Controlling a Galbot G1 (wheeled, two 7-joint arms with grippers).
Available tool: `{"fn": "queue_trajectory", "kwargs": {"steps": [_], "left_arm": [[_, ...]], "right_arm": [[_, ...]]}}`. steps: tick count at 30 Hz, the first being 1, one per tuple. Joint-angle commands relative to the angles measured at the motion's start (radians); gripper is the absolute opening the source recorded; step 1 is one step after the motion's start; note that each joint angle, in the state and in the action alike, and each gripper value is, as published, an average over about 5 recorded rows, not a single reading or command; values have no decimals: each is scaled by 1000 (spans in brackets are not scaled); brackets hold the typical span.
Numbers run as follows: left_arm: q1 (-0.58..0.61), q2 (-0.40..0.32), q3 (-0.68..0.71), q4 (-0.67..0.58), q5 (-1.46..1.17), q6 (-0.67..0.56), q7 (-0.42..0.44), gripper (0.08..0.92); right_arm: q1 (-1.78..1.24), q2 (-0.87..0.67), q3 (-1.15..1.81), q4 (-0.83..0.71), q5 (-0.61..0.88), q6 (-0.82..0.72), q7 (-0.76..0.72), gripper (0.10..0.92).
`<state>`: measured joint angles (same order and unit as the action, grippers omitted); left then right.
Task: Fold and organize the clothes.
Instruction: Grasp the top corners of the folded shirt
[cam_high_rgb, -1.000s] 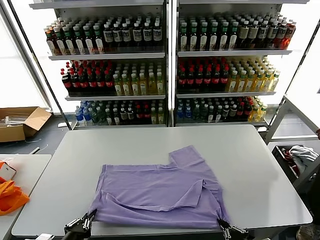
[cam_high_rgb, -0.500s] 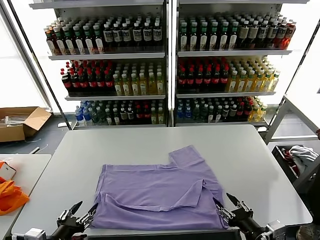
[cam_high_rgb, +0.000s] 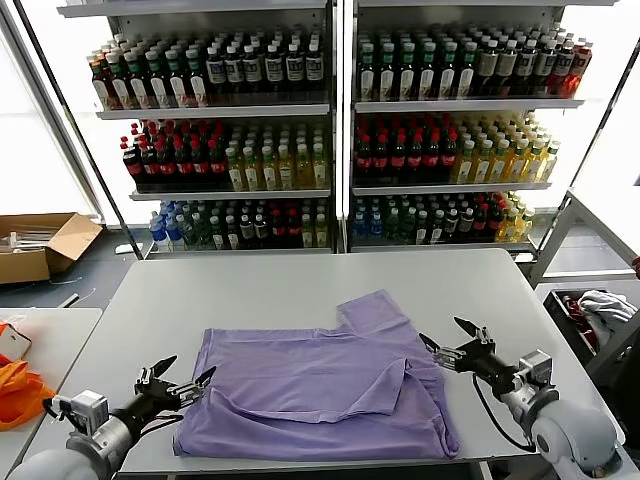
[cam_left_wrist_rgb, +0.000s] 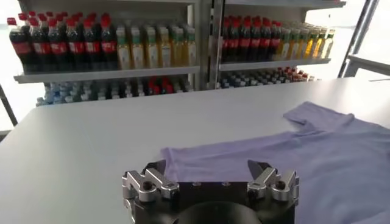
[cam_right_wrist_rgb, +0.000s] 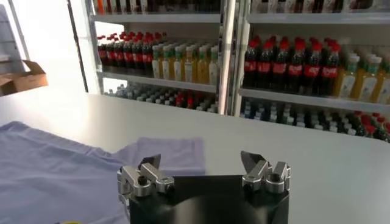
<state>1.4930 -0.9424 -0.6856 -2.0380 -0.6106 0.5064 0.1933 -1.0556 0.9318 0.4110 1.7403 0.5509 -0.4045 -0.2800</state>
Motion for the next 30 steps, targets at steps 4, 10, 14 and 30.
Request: {"fn": "queue_trajectory", "kwargs": {"steps": [4,10,14,30], "left_arm": [[-459,112,265,420,-44,6,31,823],[-528,90,306,521,-29,-2,14,823],[-537,74,325,540,-23,-5,9,823],[-511,24,354,540,-22,-19,32,823]], "right_arm": [[393,120,-228,-377,-18,-12,-50,823],[455,173,-283,-450,-23,-24,-35,823],[471,202,-310,-482,-38,-43,-27,823],[487,243,-352,-569,-11,-36,26,775]]}}
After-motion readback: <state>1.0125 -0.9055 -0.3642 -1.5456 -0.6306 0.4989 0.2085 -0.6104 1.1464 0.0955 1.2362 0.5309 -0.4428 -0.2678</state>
